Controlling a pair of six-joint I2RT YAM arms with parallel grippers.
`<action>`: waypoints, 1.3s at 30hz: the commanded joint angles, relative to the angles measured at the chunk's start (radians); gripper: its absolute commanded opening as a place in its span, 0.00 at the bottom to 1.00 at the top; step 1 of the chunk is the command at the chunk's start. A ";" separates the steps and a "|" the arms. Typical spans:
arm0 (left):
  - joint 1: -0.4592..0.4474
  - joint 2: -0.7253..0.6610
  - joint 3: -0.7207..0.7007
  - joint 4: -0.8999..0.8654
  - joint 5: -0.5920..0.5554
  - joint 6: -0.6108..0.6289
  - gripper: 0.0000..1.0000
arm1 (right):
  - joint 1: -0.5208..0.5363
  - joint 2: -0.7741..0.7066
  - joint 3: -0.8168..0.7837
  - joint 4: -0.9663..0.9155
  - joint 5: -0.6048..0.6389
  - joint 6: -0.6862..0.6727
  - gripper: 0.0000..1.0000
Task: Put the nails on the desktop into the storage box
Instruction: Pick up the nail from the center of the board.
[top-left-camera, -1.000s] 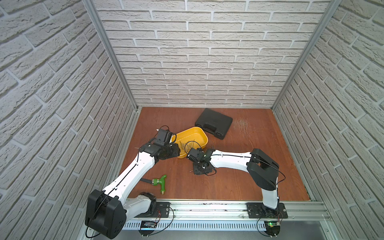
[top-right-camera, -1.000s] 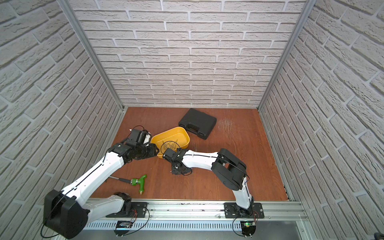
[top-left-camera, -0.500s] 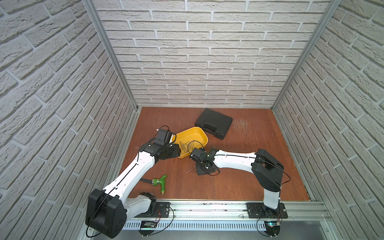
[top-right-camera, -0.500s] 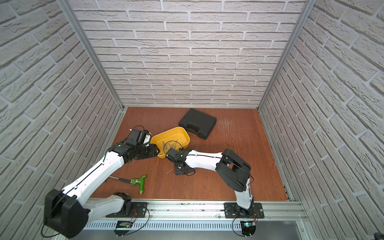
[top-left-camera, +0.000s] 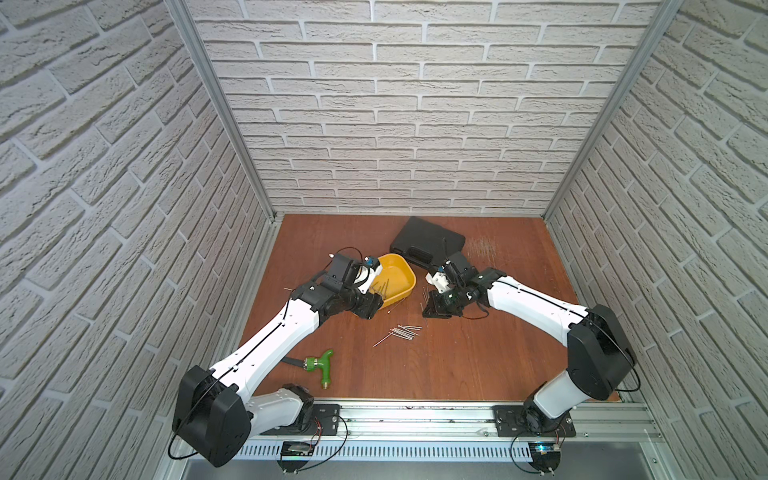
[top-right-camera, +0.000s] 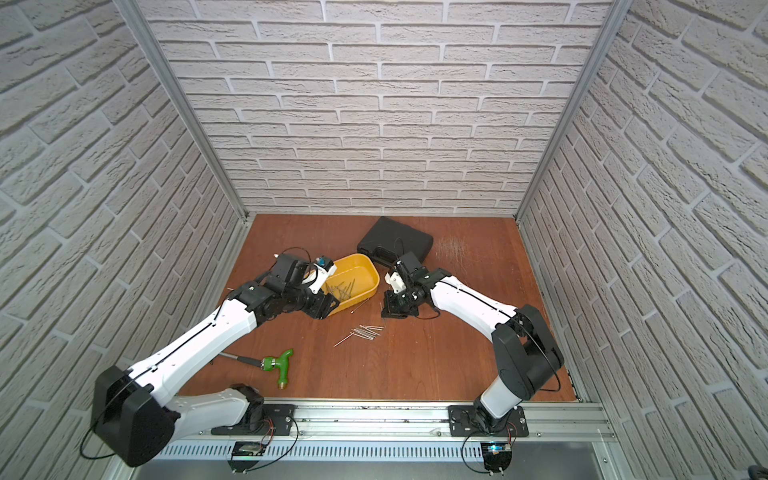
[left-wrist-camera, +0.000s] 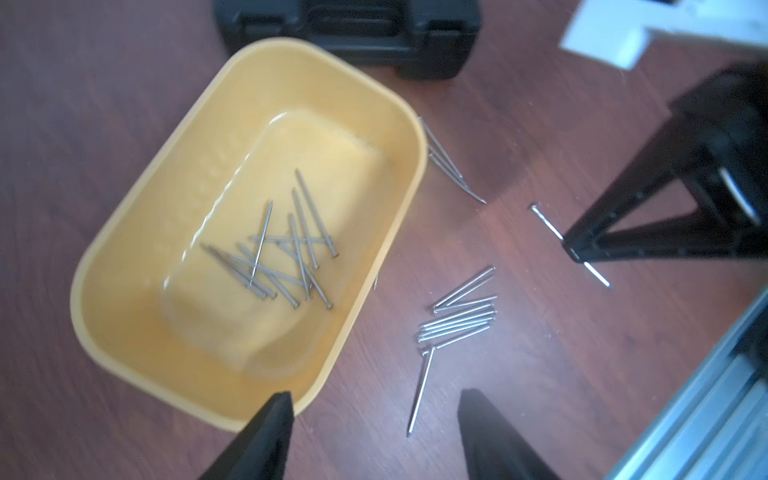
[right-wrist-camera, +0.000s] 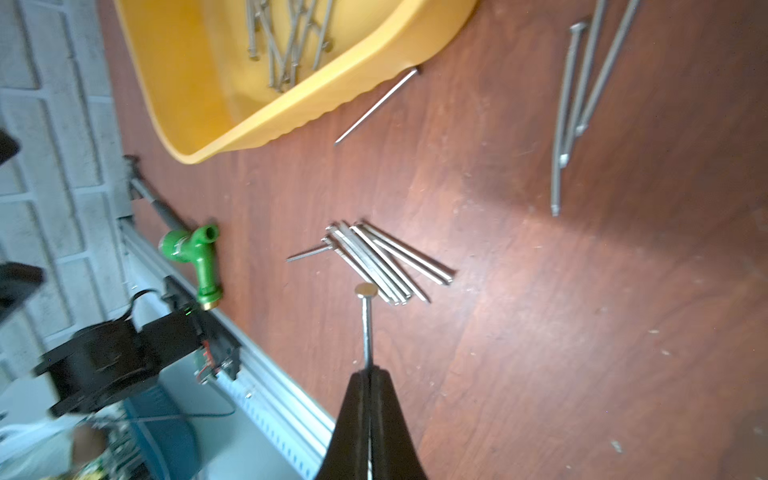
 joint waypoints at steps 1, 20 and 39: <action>-0.031 -0.018 -0.043 0.131 0.025 0.310 0.82 | 0.012 -0.002 0.027 0.019 -0.279 -0.065 0.02; -0.181 -0.085 -0.161 0.327 -0.023 0.930 0.96 | 0.014 0.053 0.083 -0.010 -0.491 -0.043 0.02; -0.301 0.023 -0.045 0.141 -0.089 1.164 0.59 | 0.021 0.085 0.102 -0.027 -0.538 -0.023 0.02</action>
